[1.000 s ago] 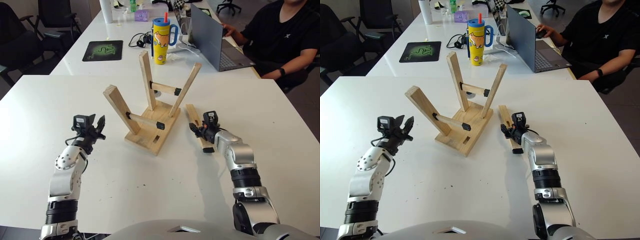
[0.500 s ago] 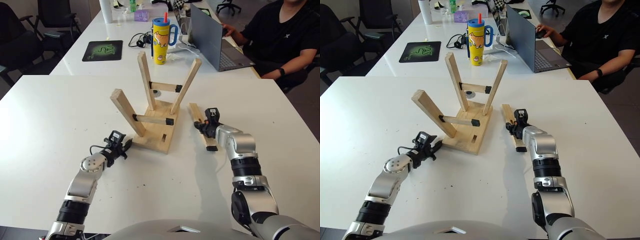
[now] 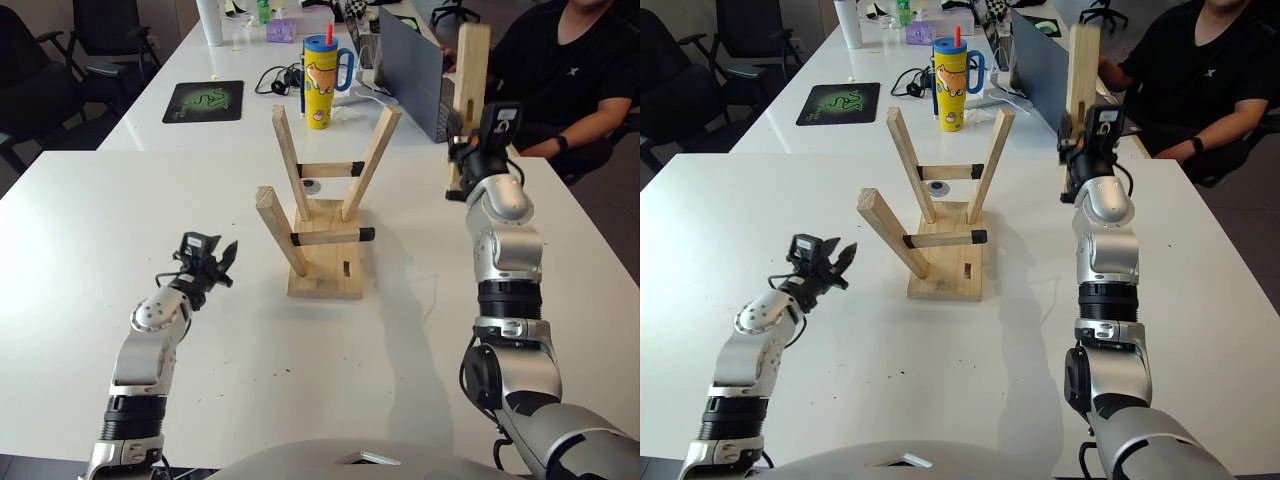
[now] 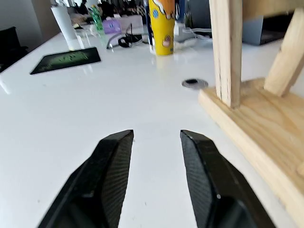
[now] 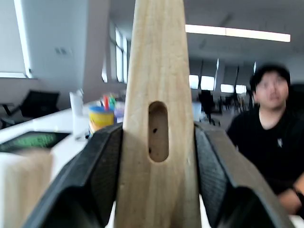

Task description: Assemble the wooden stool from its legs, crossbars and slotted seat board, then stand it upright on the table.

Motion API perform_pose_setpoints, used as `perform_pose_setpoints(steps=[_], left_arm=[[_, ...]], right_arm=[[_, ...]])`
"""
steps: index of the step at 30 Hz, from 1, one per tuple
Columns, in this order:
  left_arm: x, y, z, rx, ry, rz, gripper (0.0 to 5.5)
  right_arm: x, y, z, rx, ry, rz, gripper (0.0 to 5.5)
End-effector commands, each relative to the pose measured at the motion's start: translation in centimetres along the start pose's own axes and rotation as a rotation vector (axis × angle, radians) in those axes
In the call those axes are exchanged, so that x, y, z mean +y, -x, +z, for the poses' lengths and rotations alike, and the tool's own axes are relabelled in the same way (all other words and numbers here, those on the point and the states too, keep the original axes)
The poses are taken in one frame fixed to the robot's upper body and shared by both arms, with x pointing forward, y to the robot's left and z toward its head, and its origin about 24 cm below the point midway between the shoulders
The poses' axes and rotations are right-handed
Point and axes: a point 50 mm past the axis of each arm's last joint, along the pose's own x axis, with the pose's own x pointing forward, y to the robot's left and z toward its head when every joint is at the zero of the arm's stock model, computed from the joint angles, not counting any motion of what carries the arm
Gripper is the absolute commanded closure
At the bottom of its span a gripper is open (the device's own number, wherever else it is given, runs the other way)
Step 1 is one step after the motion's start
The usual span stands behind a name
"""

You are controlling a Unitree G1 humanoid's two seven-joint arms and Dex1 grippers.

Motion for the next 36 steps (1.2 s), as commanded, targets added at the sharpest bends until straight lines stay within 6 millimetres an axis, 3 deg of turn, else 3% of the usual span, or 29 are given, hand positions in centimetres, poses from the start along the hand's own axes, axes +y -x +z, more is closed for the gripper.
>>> perform_pose_setpoints(steps=[1,3,6,8,11,18,26,36], left_arm=[[-0.3,-0.2,7.1,-0.258,0.119,-0.092,3.63],[-0.9,0.0,10.2,-0.368,0.223,-0.182,3.63],[-2.9,0.9,13.9,-0.488,0.402,-0.404,3.63],[-4.3,1.5,15.5,-0.522,0.47,-0.536,3.63],[-5.4,1.7,16.8,-0.532,0.516,-0.602,3.63],[-6.2,1.1,16.7,-0.48,0.576,-0.599,2.71],[-6.7,1.5,18.0,-0.535,0.576,-0.615,2.71],[-6.7,2.0,17.8,-0.542,0.575,-0.612,4.09]], right_arm=[[3.6,-1.3,7.0,-0.285,-0.053,0.288,3.44],[5.3,-1.0,8.3,-0.313,-0.07,0.457,3.44],[7.3,-0.1,8.0,-0.301,-0.046,0.627,3.44],[8.1,0.4,7.5,-0.29,-0.033,0.69,3.44],[9.1,1.1,7.1,-0.278,-0.052,0.762,3.44],[11.0,2.0,7.0,-0.286,-0.078,0.901,3.44],[11.8,3.4,6.2,-0.244,-0.066,0.986,3.44],[11.6,3.4,5.9,-0.216,-0.081,0.984,3.44]])
